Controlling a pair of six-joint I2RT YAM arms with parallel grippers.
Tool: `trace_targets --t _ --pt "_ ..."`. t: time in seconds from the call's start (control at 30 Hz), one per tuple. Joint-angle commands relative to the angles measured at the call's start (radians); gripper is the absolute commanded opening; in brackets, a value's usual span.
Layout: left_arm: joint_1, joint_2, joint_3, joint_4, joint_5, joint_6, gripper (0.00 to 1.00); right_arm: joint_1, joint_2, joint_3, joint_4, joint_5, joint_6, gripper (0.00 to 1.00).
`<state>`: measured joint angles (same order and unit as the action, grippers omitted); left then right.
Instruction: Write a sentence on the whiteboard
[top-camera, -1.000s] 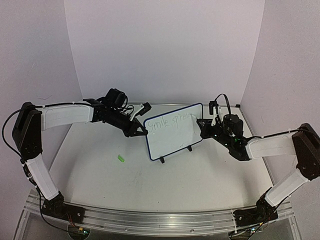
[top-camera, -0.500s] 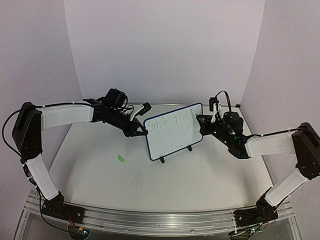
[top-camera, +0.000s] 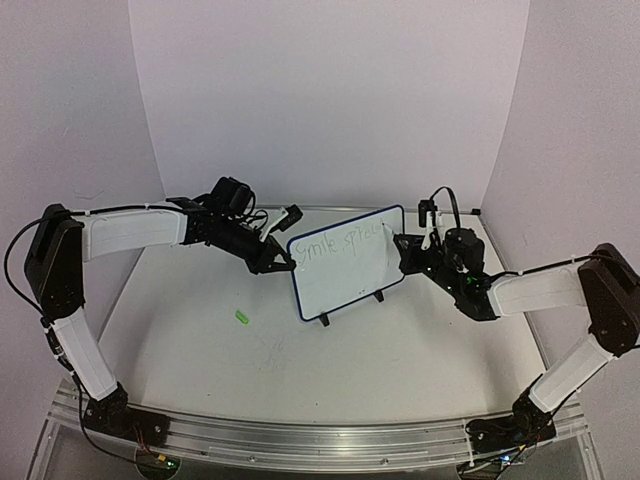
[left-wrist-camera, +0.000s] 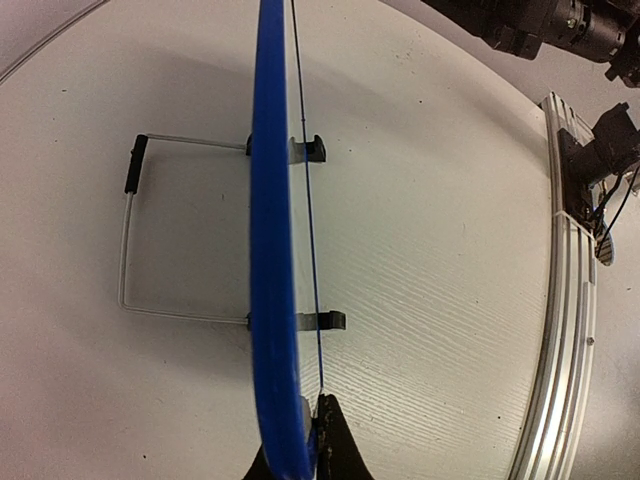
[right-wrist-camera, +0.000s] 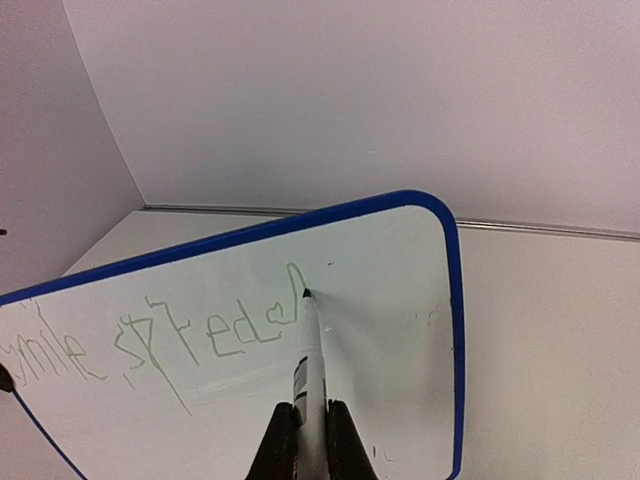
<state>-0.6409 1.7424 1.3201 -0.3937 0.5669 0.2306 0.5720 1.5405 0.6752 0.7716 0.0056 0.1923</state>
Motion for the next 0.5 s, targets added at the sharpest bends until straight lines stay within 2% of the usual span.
trace_targets --t 0.0,0.47 --pt "-0.005 0.039 0.011 -0.066 -0.055 0.033 0.00 -0.003 0.024 -0.017 0.031 0.011 0.016 0.00" --pt "-0.005 0.039 0.012 -0.066 -0.054 0.033 0.00 -0.002 0.039 -0.011 0.029 0.074 0.019 0.00"
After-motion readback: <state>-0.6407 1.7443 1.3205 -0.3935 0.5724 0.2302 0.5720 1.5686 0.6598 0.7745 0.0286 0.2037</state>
